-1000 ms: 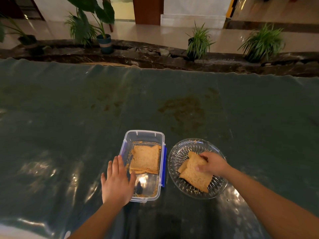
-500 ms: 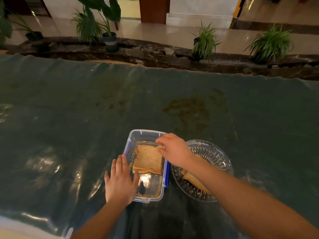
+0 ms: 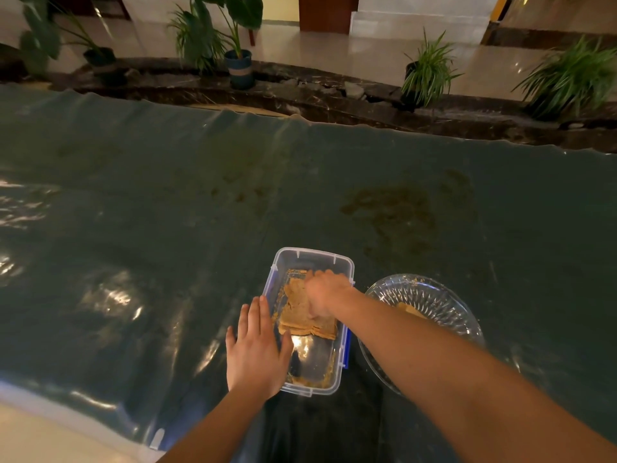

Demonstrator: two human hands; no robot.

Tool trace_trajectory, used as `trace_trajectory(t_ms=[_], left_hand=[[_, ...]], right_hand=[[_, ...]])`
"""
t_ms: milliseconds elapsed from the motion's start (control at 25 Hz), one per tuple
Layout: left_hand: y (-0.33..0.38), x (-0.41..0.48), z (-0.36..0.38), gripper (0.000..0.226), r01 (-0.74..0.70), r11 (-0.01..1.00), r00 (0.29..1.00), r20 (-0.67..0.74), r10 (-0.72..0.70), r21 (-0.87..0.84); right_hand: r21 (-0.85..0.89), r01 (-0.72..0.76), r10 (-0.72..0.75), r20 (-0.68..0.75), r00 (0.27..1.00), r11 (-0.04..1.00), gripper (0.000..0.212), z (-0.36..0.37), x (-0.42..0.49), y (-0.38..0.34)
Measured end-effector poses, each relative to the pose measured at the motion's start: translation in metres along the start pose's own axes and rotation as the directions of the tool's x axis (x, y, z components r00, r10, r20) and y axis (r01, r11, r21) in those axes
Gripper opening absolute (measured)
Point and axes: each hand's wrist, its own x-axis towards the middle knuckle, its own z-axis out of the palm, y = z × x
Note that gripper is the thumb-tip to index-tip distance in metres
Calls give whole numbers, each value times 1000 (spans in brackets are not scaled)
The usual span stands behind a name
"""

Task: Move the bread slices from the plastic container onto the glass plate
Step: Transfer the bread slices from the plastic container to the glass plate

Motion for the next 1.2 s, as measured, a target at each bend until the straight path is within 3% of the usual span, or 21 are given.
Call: trace_trajectory(t_ms=[320, 560, 800, 920, 1080, 1200], left_hand=[[0, -1, -1, 80, -1, 1000, 1000, 7, 1, -9], [1, -1, -2, 80, -8, 1000, 1000, 2, 8, -9], [4, -1, -5, 80, -3, 1000, 1000, -5, 3, -10], [4, -2, -6, 79, -6, 1000, 1000, -3, 6, -10], [2, -2, -5, 79, 2, 1000, 1000, -2, -3, -9], [3, -2, -7, 78, 2, 1000, 1000, 0, -2, -28]], right_hand=[[24, -4, 3, 26, 1000, 1000, 64, 1, 8, 2], [259, 33, -48, 51, 998, 965, 44, -7, -1, -2], [520, 35, -12, -48, 999, 854, 54, -6, -23, 8], [586, 30, 12, -67, 998, 810, 49, -12, -35, 15], [742, 2, 112, -104, 988, 670, 36, -24, -60, 39], [918, -8, 273, -110, 956, 396, 30, -24, -91, 76]])
